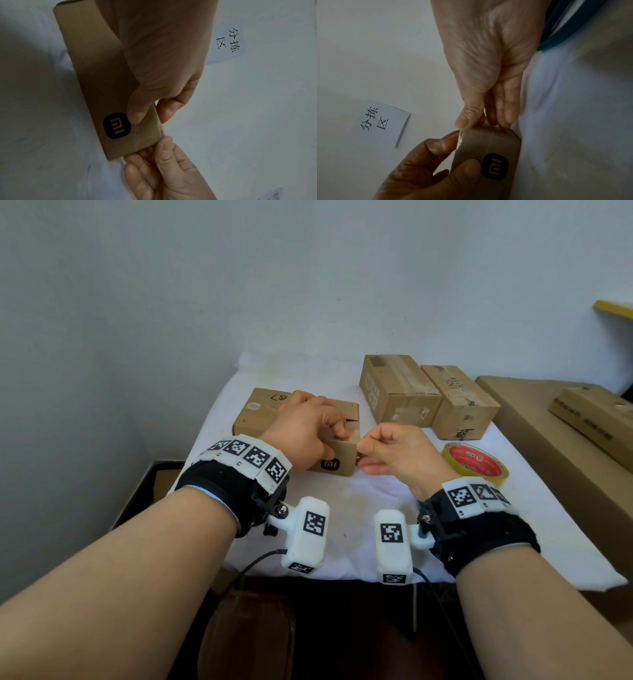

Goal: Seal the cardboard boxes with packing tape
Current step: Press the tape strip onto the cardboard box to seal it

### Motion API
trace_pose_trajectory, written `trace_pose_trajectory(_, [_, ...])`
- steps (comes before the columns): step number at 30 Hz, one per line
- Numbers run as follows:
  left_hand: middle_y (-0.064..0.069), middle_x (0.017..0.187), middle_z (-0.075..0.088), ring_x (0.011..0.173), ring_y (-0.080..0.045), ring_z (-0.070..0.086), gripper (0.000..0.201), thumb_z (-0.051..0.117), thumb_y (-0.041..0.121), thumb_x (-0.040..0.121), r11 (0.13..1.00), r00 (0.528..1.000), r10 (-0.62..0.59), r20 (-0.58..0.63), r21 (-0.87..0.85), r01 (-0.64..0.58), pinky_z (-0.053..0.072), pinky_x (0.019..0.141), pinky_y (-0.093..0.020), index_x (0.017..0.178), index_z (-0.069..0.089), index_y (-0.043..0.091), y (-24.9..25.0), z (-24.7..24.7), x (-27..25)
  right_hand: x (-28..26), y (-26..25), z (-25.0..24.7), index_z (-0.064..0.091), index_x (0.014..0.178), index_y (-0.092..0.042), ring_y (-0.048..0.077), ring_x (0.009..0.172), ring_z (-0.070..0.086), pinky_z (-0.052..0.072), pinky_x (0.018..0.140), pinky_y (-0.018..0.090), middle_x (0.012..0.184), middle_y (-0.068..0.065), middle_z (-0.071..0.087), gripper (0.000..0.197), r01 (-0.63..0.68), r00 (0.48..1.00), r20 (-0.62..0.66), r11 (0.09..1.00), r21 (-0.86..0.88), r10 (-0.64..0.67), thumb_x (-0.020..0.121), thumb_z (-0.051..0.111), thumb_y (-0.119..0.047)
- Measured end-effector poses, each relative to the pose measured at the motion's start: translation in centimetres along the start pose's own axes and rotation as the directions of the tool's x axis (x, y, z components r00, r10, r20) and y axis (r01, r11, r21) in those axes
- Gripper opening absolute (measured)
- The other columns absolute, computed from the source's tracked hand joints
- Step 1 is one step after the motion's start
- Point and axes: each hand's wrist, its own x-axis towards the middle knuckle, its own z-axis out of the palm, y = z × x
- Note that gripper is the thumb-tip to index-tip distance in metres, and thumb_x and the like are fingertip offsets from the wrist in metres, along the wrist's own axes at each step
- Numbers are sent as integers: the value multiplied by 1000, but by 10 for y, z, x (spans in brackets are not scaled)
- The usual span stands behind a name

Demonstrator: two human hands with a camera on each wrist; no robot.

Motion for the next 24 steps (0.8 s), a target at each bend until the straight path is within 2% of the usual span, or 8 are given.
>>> trace_pose_trajectory(3, [17,118,63,120,-15,36,34,87,13,69,1000,1000,1,0,5,-1,23,98,-22,95,73,29,-2,1,1,2,5,3,68,84,-10,17,74,70,60,67,27,79,5,72,10,-40,999,-3,998,52,40,93,72,-12])
trace_pose_trajectory(5, [17,118,64,119,-15,36,33,87,13,68,1000,1000,2,1,5,-2,21,93,-18,94,73,28,-3,2,2,2,7,5,67,85,-10,18,78,67,62,73,30,82,8,70,11,-87,996,33,989,120,84,96,68,-12])
trace_pose_trajectory(8, [17,118,64,119,-15,36,33,87,13,69,1000,1000,1,2,3,-1,22,95,-21,95,73,26,-3,1,2,2,8,6,64,86,-10,19,80,64,60,82,32,84,8,68,13,-164,984,100,962,218,145,99,62,-12])
trace_pose_trajectory(11, [18,119,63,120,-15,36,33,87,13,69,1000,1000,-3,3,-2,3,23,98,-22,95,73,28,-2,1,1,1,6,6,62,86,-11,19,79,64,59,80,31,82,6,66,16,-200,977,121,943,265,174,101,59,-15])
trace_pose_trajectory(16, [18,119,63,119,-15,36,34,87,13,67,1000,1000,3,-9,6,-3,20,91,-17,96,74,26,-4,2,1,1,0,8,60,88,-8,24,83,65,60,86,38,85,12,64,32,-253,967,73,939,234,242,106,51,-33])
trace_pose_trajectory(19, [19,118,63,118,-14,36,35,88,14,67,1000,1000,4,-12,5,-4,21,90,-18,97,74,26,-4,2,0,2,-2,7,61,90,-6,27,86,68,61,83,39,88,15,67,43,-281,960,78,934,221,270,101,54,-47])
trace_pose_trajectory(22, [20,118,63,118,-14,36,35,87,14,68,1000,1000,5,-6,5,-5,21,91,-19,95,72,29,-5,2,1,3,0,8,63,102,-4,27,94,67,60,87,38,99,16,66,38,-259,964,114,949,179,241,98,60,-42])
trace_pose_trajectory(24, [19,118,63,119,-15,36,35,87,14,68,1000,1000,4,1,0,-4,22,93,-20,94,71,30,-4,1,1,4,3,8,64,103,-6,27,95,67,60,88,38,100,15,66,31,-251,966,117,948,196,231,99,61,-36])
